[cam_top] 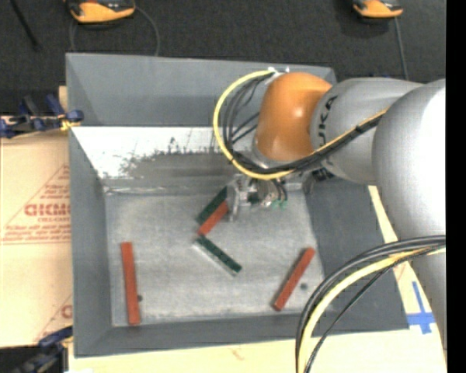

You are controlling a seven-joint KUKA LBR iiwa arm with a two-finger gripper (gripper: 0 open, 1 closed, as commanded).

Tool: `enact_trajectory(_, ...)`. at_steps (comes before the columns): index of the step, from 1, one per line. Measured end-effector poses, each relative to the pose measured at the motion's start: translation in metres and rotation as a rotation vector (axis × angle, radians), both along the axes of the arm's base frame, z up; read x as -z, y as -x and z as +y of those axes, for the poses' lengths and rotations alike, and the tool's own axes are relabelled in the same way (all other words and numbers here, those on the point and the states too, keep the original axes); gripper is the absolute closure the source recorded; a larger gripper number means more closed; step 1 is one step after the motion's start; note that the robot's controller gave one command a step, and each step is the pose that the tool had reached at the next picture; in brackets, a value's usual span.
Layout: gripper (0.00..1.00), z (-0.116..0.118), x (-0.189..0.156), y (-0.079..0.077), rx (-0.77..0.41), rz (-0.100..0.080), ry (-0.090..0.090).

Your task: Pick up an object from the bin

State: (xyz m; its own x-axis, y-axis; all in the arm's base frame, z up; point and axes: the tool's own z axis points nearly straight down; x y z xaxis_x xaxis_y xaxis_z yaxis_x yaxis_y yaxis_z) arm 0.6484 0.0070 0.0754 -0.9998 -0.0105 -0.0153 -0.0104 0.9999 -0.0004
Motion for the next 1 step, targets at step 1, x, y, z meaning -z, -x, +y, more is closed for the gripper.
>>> enact_trajectory(1, 0.0, 0.0003, 0.0034, 0.0026, 0.001, 0.009, -0.001)
